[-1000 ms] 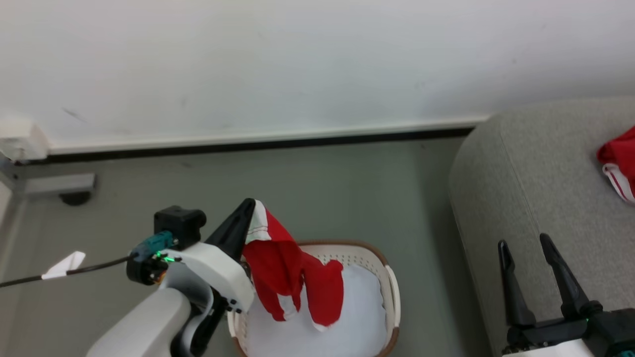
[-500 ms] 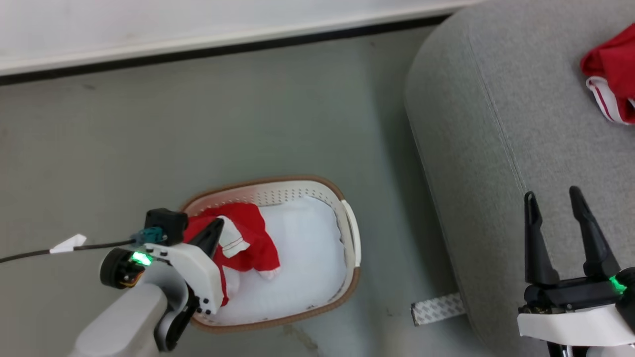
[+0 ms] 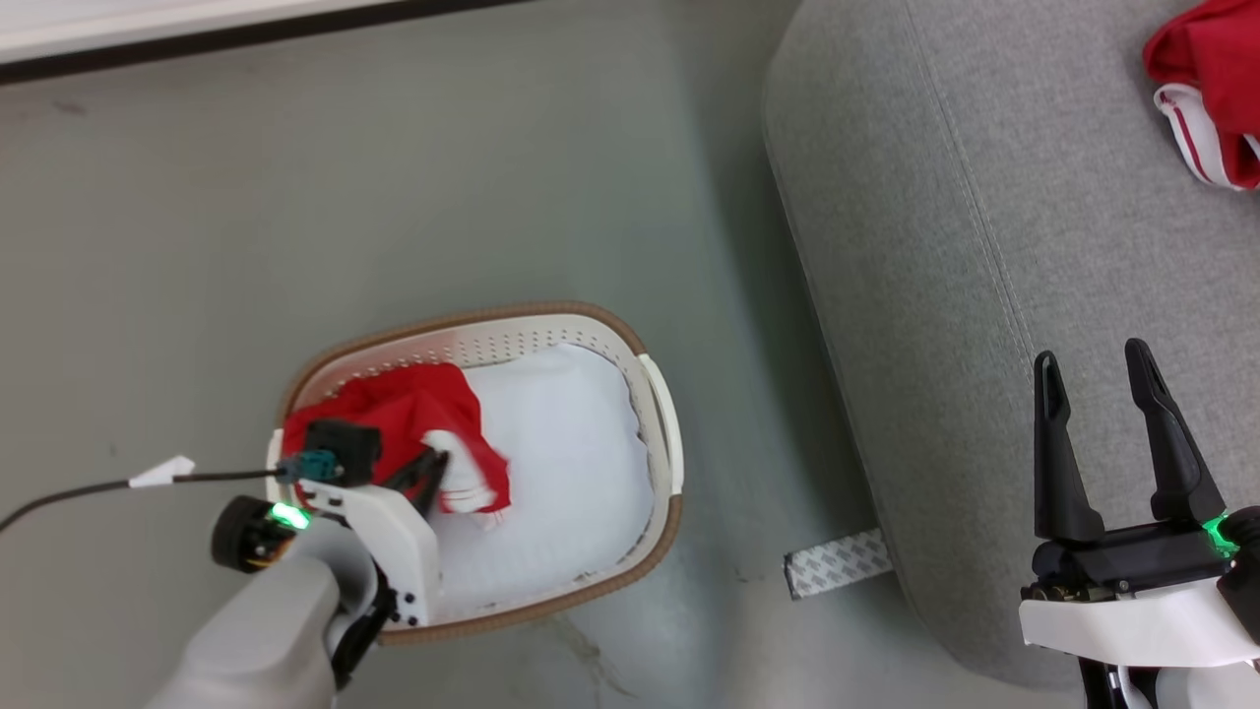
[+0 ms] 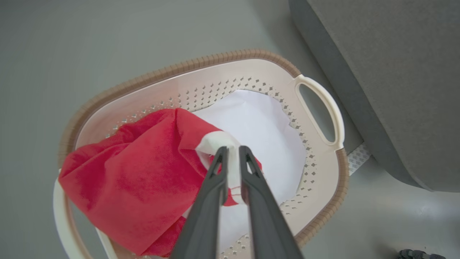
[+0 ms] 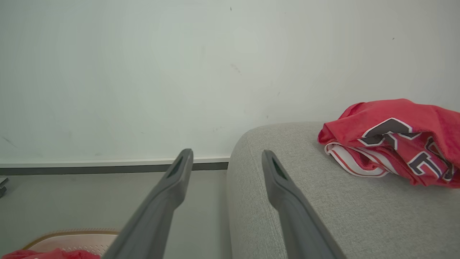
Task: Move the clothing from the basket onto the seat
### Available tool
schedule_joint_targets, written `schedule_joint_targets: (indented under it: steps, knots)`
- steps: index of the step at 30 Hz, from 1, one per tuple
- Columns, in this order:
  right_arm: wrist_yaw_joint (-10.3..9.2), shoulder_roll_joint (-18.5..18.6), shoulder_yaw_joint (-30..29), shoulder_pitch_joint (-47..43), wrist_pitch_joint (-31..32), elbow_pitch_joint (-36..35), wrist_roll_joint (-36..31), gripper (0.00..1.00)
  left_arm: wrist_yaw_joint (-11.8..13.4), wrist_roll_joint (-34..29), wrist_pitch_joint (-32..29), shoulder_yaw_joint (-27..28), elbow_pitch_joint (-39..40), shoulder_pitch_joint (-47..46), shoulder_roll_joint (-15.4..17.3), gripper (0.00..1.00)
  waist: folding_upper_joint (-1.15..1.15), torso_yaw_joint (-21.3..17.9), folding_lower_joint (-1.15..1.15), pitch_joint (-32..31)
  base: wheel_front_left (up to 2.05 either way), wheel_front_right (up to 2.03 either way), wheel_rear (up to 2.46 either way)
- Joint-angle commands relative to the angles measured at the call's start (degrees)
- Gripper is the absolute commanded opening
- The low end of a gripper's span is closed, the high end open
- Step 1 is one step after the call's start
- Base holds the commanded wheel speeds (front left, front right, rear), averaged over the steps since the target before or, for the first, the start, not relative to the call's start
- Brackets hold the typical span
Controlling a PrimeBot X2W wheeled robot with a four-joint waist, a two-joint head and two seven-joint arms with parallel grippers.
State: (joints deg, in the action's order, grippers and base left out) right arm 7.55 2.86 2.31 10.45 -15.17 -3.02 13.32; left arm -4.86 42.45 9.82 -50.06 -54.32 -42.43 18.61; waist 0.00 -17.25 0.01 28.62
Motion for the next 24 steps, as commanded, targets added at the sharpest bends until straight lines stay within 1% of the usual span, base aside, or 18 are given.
schedule_joint_targets:
  steps: [1, 6, 9, 11, 15, 19, 20, 24]
  knots:
    - [-0.13, 0.1, -0.2, -0.1, 0.0, 0.6, -0.4, 1.0, -0.6, 0.3, 1.4, -0.1, -1.5, -0.3, -0.8, 1.0, 0.0, 0.9, -0.01, -1.4, 0.0, 0.0, 0.0]
    - [-0.13, 0.1, -1.6, -1.1, 0.0, 1.8, -1.4, 1.0, -0.9, 0.4, 4.5, 0.6, -3.7, 0.4, -3.6, 1.0, 0.0, 3.4, -0.01, -5.9, 0.0, 0.0, 0.0]
    - [-0.13, 0.1, -2.5, -2.0, 0.0, 2.5, -2.2, 1.0, -0.2, -0.5, 5.3, 2.2, -1.8, 1.4, -5.1, 1.0, 0.0, 5.4, -0.01, -9.4, 0.0, 0.0, 0.0]
    - [-0.13, 0.1, -3.3, -2.7, 0.0, 2.8, -2.6, 1.0, 1.1, -2.2, 5.3, 4.8, 2.7, 2.4, -5.2, 1.0, 0.0, 6.9, -0.01, -11.6, 0.0, 0.0, 0.0]
    - [-0.13, 0.1, -4.6, -4.3, 0.0, 3.7, -3.7, 1.0, 3.3, -6.1, 5.3, 10.3, 11.8, 8.5, -4.8, 1.0, 0.0, 9.4, -0.01, -16.1, 0.0, 0.0, 0.0]
    - [-0.13, 0.1, -5.9, -6.6, 0.0, 4.6, -4.6, 1.0, 4.7, -10.1, 5.3, 15.1, 19.0, 15.2, -5.3, 1.0, 0.0, 11.8, -0.01, -20.5, 0.0, 0.0, 0.0]
    - [-0.13, 0.1, -5.9, -6.6, 0.0, 4.6, -4.6, 1.0, 4.7, -10.1, 5.3, 15.1, 19.0, 15.2, -5.3, 1.0, 0.0, 11.8, -0.01, -20.5, 0.0, 0.0, 0.0]
    - [-0.13, 0.1, -7.0, -8.7, 0.0, 5.2, -5.6, 1.0, 5.5, -14.0, 5.3, 19.6, 25.1, 21.2, -6.4, 1.0, 0.0, 13.9, -0.01, -24.1, 0.0, 0.0, 0.0]
